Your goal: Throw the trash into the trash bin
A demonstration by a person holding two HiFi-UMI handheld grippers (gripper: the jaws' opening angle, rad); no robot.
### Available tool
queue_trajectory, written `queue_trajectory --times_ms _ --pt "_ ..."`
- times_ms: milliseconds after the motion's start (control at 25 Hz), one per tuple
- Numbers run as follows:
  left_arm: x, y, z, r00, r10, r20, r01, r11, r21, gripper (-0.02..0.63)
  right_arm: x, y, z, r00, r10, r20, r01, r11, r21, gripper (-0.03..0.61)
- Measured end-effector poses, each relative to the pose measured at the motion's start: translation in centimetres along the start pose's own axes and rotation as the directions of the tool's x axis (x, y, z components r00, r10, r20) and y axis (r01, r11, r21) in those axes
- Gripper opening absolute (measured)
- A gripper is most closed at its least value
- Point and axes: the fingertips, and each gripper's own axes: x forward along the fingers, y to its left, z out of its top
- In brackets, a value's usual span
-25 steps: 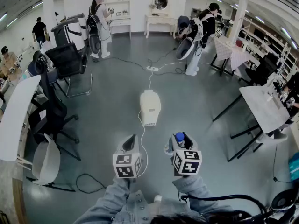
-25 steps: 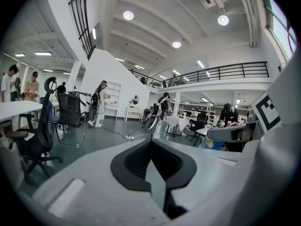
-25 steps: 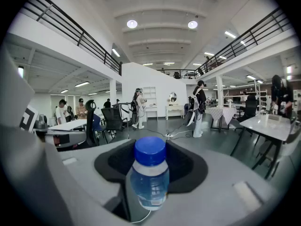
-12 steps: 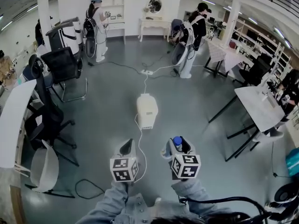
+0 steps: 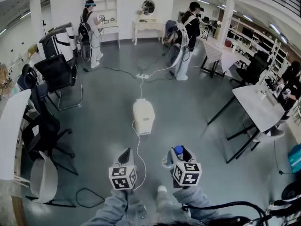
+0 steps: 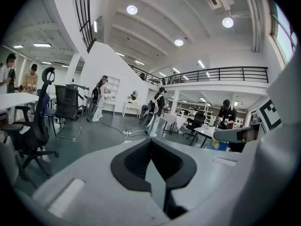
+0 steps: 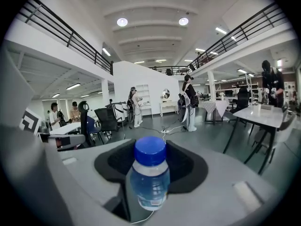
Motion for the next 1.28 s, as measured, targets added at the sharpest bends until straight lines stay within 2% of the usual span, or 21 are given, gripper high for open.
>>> queue_trajectory --times_ms 280,720,1040,1280 --pt "5.0 -0.7 1.4 1.000 0.029 0.003 -0.029 1.000 0.003 0.008 4.5 -2.7 2.3 0.999 0.043 0.002 -0.043 0.999 -0.018 0.202" --pt "15.1 -3.2 5.3 0.996 0.083 0.041 -0.084 0.996 0.009 0.008 13.3 -10.3 7.9 0.995 0.096 0.025 -0.095 0.995 -0.032 0.202" --pt "20.3 -3.7 7.0 0.990 0.135 0.050 -0.135 0.991 0.010 0.008 17.9 -13.3 9.2 0.988 0.157 0.006 -0.157 0.987 -0.019 0.202" --pt "24.1 -4.0 6.8 0.989 0.143 0.024 -0.143 0.990 0.008 0.008 21.1 -16.1 9.0 0.987 0.156 -0.028 -0.156 0.988 -0.004 0.202"
